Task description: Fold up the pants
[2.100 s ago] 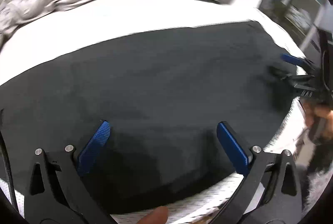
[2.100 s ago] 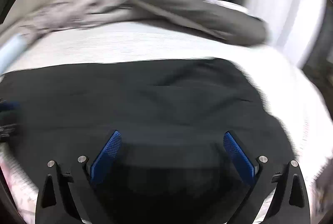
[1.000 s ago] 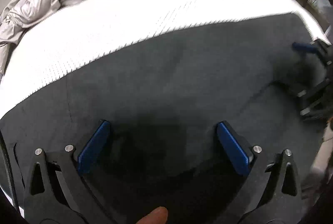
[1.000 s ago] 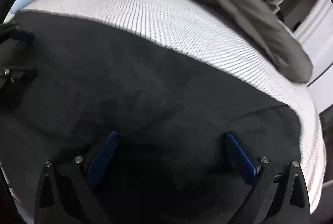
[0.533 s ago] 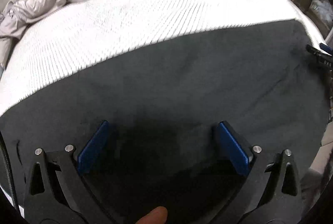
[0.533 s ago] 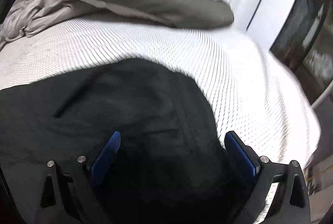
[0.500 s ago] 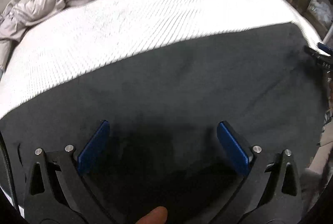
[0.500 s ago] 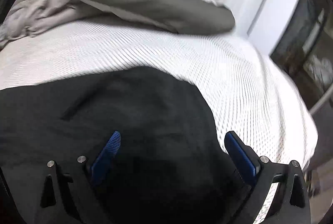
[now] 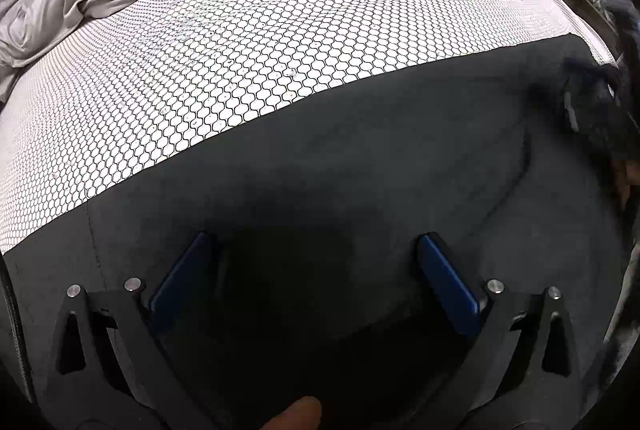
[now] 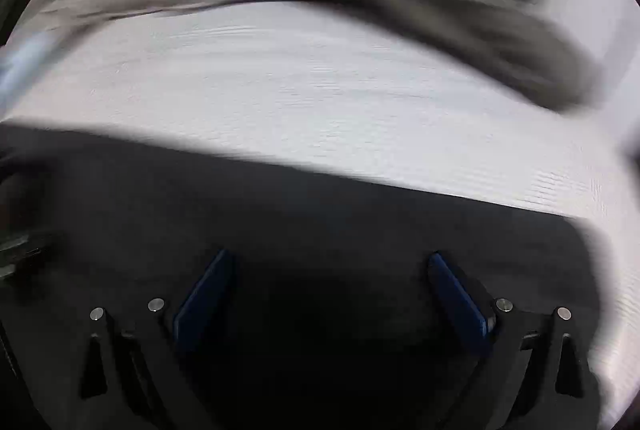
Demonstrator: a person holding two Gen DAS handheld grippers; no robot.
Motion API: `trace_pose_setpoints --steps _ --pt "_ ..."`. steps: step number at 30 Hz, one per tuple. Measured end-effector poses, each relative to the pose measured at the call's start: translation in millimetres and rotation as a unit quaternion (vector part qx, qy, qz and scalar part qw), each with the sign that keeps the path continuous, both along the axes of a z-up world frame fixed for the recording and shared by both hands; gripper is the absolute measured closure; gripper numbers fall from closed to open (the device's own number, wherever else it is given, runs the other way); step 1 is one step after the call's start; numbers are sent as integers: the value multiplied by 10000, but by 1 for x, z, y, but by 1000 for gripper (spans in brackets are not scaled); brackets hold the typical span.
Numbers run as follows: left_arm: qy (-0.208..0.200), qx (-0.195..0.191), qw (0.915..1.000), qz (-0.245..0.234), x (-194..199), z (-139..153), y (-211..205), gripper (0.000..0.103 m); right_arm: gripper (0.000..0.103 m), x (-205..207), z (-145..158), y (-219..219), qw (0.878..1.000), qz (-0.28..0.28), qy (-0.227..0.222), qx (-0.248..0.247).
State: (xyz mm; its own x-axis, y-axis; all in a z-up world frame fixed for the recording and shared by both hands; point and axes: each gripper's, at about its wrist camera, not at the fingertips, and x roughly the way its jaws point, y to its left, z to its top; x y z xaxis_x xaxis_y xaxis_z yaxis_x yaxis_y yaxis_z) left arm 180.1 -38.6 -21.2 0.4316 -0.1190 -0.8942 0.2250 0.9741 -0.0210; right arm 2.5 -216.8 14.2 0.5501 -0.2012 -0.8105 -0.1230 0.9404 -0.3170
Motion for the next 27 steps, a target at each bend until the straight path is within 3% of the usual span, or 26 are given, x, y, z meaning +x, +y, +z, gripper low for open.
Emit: trace_pose_setpoints --steps 1,4,7,9,11,14,16,18,21,24,27 --pt "-15 9 10000 -21 -1 1 -1 0 3 1 0 -27 9973 -568 -196 -416" --pt "9 30 10000 -1 -3 2 -2 0 3 -12 6 -74 9927 -1192 -187 -54" --pt "-91 -67 9997 216 -5 17 -8 1 3 -34 28 -62 9932 -1075 -435 -109" --pt "-281 -419 9987 79 -4 29 -24 1 3 -59 53 -50 9943 -766 -649 357" --pt "-255 -466 9986 -62 7 31 -53 1 3 -69 68 -37 9933 -482 -619 849" --pt "-46 -125 9998 -145 32 15 -94 0 3 -86 56 -24 9896 -19 -280 1414" --pt "-14 -64 9999 -82 44 6 -96 0 3 -95 33 -17 9892 49 121 1458" --pt "9 -135 9999 -24 44 9 -85 0 3 -91 6 -17 9945 11 409 968" --pt "-156 229 9994 207 32 9 -40 0 3 -103 9 -15 9951 122 319 929" --pt "-122 138 9969 766 21 7 44 0 3 -98 13 -28 9944 147 320 997" --pt "-120 277 9855 1670 1 10 130 0 2 -81 5 -29 9948 153 324 950"
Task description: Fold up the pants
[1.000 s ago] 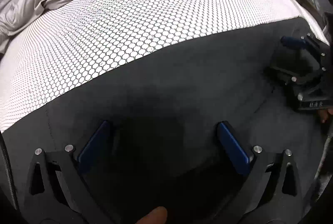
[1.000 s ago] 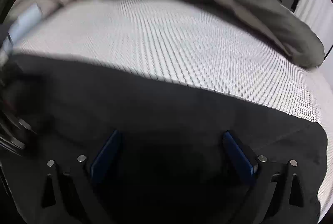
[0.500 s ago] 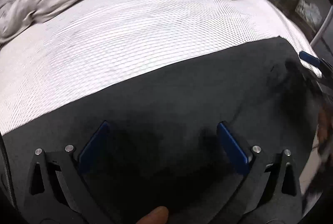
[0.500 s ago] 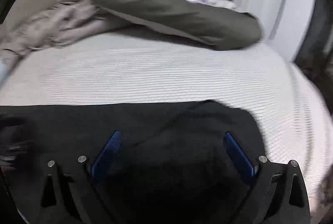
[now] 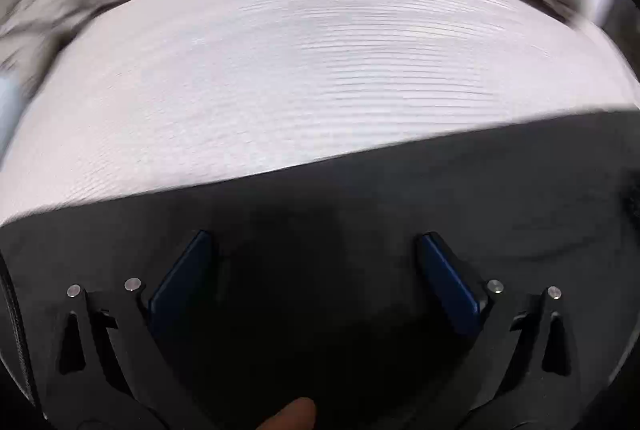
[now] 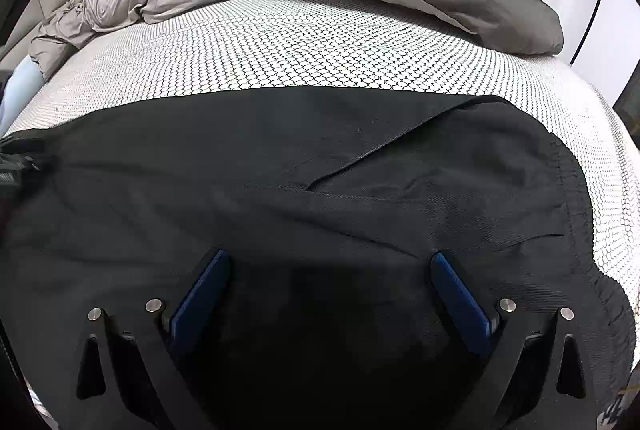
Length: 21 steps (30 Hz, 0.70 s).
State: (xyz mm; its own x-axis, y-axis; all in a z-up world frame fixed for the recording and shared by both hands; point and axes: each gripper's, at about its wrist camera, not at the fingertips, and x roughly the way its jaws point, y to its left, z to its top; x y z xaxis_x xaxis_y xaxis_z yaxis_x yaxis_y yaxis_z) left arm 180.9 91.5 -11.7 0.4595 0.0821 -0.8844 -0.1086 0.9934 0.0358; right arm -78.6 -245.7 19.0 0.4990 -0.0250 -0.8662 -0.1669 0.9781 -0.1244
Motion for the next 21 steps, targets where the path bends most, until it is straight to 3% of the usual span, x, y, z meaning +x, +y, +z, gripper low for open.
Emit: trace_pose_setpoints --steps 2,5,7,9,12,14,16,18,21 --pt "-96 -342 9992 177 -14 5 34 0 2 29 -8 5 10000 4 5 7" --pt "-155 -1 9995 288 -28 16 33 1 2 56 -8 -3 10000 -55 70 37" --pt "-437 -251 9984 -240 -44 30 6 1 2 83 0 -10 9995 -14 61 306" --pt "-617 -410 9947 -718 -59 39 -29 1 2 76 28 0 9967 222 -300 718" --pt "-403 -315 9892 -1372 -64 29 -95 1 2 59 51 38 9932 769 -568 663" --pt "-176 -143 9887 -1481 -59 10 -121 0 2 52 42 68 9902 1206 -410 564" --pt "-258 -227 9895 -1406 -71 1 -129 0 2 48 17 89 9879 1488 -89 433" --pt "-306 -216 9913 -1260 -80 1 -115 0 2 41 -15 97 9865 1617 252 44" --pt "-347 -242 9953 -875 -99 2 -69 0 2 30 -19 72 9858 1662 -84 201"
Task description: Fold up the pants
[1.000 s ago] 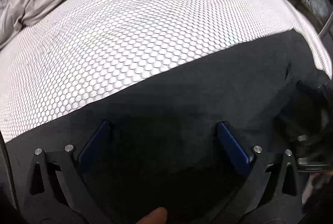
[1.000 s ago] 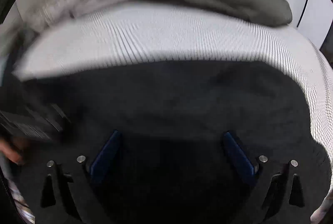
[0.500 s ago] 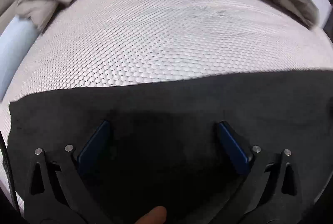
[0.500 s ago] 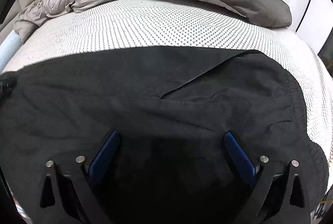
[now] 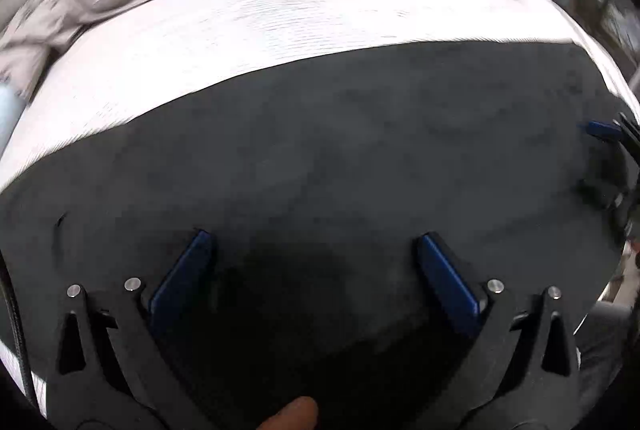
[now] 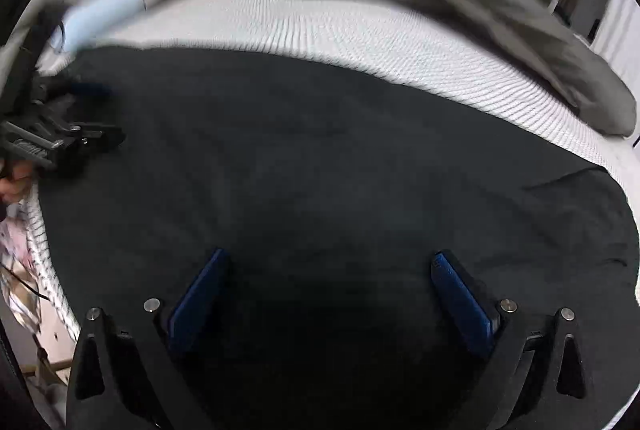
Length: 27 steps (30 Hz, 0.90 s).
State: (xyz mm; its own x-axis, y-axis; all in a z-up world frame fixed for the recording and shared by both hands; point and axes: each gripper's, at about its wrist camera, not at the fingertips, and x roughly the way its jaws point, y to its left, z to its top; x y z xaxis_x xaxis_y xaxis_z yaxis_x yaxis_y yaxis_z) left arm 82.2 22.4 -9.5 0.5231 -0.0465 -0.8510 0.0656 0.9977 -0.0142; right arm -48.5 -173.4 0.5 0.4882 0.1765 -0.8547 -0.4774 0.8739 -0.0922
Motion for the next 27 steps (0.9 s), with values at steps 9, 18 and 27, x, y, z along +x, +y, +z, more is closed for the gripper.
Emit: trace_pose_setpoints --steps 9,18,27 --pt "-124 -44 9985 530 -40 12 33 1 1 7 18 -96 9815 -1824 -439 -391" --pt "509 -412 9973 -334 77 2 -76 1 1 49 27 19 9916 -1112 -635 -175" --pt "289 -85 9995 109 41 -1 -52 1 1 80 -3 -56 9631 -2548 -382 -777"
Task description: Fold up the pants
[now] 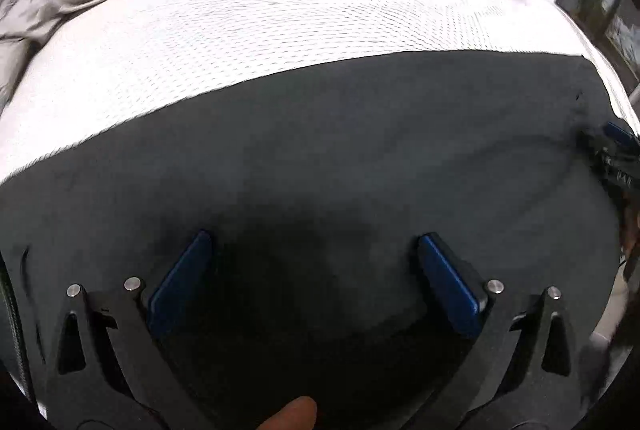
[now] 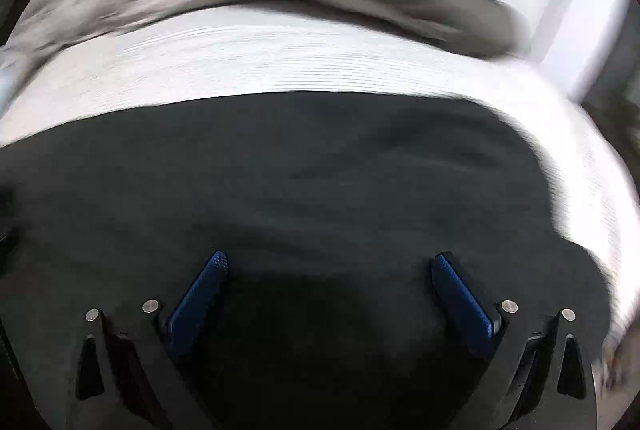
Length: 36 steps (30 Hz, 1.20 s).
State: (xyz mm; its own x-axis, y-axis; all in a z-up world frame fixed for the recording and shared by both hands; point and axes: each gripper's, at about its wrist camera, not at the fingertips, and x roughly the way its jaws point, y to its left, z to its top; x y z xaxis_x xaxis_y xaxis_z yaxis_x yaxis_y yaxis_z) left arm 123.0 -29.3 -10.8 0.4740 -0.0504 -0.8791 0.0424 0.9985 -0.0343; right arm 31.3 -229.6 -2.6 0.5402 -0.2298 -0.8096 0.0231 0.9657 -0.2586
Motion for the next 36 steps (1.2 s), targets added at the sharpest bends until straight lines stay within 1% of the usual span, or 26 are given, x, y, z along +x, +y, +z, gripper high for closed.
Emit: trace_pose_setpoints --steps 1,2,4,6,8,9,10,11,13,14,15,16,18,19,20,22,24,27,28,29,31,32,33,34,35,36 --pt "-80 58 9999 76 -10 4 2 1 1 -1 3 -8 10000 -86 -25 11" --pt "-164 -54 9999 7 -21 8 2 1 1 -3 8 -11 9997 -1 5 226" --pt "-342 -608 9970 -333 -37 18 -7 1 1 -8 18 -3 9986 244 90 464" --pt "-379 -828 9934 -698 -51 23 -35 1 1 -24 30 14 9937 791 38 797" --pt "-333 -707 9923 -959 -56 20 -59 1 1 -39 35 45 9829 1555 29 984" --pt "-265 -494 9923 -1107 -55 14 -74 1 1 -43 35 58 9792 1794 51 944" --pt "-225 -351 9928 -1123 -52 8 -82 1 1 -49 32 71 9754 2021 102 872" --pt "-201 -267 9933 -1108 -50 1 -86 0 1 -51 23 87 9714 2259 236 693" --pt "-299 -321 9924 -1146 -54 -3 -80 0 1 -52 -4 101 9685 2410 617 152" --pt "-327 -297 9929 -1108 -57 -2 -70 0 1 -50 -9 100 9667 2476 622 176" --pt "-358 -304 9934 -1044 -56 -2 -56 0 1 -50 -8 92 9668 2460 561 398" --pt "-359 -313 9944 -943 -67 0 -44 0 1 -49 -5 80 9689 2340 588 555" --pt "-429 -126 9973 -581 -82 1 -12 0 1 -44 1 51 9802 1902 506 229" --pt "-430 -52 9982 -421 -72 -4 10 0 1 -42 2 34 9851 1645 463 186" --pt "-426 -55 9988 -233 -81 -6 24 0 1 -38 2 11 9907 1264 434 252" --pt "-466 -251 9986 62 -86 -6 46 0 1 -37 3 -17 9952 846 322 376" --pt "-529 -212 9983 117 -88 -2 57 0 1 -38 7 -22 9949 836 258 508" --pt "-680 -165 9974 166 -102 14 68 1 1 -44 9 -10 9948 959 162 284" --pt "-821 -140 9959 345 -110 23 81 1 1 -51 10 -9 9941 1023 130 322" --pt "-887 -126 9949 467 -108 32 106 1 1 -53 13 -7 9930 1098 83 430" --pt "-1034 -91 9907 881 -121 39 143 5 1 -67 16 -17 9902 1246 -12 624" --pt "-1056 -104 9890 1030 -126 40 155 14 1 -70 19 -17 9884 1345 -89 705" --pt "-1022 -140 9873 1209 -132 38 174 29 1 -74 20 -22 9876 1378 -126 744" --pt "-921 -231 9857 1392 -136 32 195 36 1 -76 24 -29 9871 1382 -151 793" --pt "-857 -282 9854 1447 -136 28 209 50 1 -77 24 -32 9869 1359 -170 854" --pt "-760 -285 9854 1499 -133 19 222 68 1 -79 24 -33 9869 1316 -161 924"
